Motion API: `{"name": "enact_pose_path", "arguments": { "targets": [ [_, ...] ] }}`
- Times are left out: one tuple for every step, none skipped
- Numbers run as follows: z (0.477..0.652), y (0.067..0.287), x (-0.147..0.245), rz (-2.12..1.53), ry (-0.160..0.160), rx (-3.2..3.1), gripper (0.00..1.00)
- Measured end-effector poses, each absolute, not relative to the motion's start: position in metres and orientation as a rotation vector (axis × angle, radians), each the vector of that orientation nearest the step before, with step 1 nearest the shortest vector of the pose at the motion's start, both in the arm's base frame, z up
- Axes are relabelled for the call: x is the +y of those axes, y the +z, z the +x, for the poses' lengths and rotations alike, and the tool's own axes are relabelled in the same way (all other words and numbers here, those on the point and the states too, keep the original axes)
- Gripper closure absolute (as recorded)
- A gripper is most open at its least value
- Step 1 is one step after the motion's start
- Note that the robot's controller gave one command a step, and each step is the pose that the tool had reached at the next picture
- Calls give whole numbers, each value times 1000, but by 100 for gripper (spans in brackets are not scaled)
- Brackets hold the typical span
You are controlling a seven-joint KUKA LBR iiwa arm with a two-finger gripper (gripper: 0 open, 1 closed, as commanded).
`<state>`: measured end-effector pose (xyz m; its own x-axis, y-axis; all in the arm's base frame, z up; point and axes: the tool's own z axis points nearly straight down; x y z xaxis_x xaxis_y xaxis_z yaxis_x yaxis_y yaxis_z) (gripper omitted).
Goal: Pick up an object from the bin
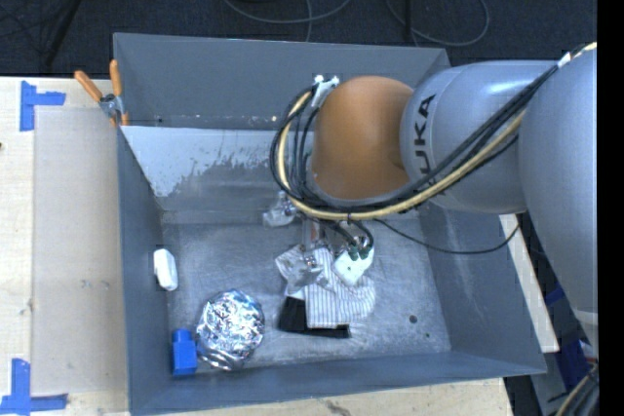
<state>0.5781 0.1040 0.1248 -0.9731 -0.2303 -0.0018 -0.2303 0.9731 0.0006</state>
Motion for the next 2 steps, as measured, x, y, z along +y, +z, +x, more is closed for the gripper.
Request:
{"name": "enact_pose_path", "arguments": {
  "targets": [
    [576,119,105,-360,1,3123,0],
    [510,89,65,-620,7,3077,100]
  ]
}}
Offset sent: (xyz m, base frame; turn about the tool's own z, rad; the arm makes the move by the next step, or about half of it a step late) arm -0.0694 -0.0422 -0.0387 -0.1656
